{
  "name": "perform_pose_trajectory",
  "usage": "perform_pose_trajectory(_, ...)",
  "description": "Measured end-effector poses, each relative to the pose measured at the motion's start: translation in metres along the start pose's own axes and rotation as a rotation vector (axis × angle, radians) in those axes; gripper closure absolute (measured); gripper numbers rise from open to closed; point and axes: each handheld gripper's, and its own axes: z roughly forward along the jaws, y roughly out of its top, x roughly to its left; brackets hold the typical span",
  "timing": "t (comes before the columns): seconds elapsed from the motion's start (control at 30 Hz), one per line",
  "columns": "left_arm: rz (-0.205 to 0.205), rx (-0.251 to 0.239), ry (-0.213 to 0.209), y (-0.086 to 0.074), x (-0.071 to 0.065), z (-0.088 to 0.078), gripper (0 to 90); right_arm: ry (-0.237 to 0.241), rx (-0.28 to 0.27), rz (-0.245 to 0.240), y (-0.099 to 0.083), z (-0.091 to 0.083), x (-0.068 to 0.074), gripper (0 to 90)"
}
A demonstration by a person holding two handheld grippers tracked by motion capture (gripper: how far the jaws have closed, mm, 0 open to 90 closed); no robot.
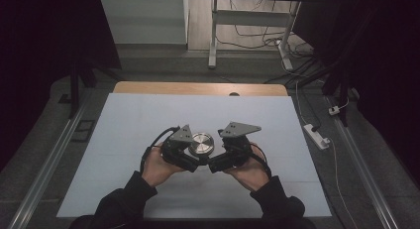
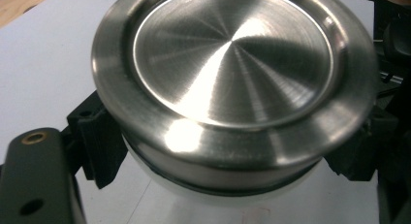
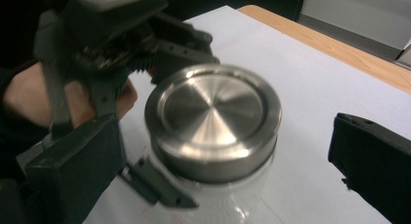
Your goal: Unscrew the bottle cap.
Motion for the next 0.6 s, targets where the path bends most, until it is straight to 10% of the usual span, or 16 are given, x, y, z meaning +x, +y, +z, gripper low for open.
perform_pose_trajectory(0.6, 0.021, 0.019, -0.026, 0.000, 0.002, 0.000, 15.9, 0.069, 0.020, -0.050, 0.007, 0.022, -0.001, 19.4)
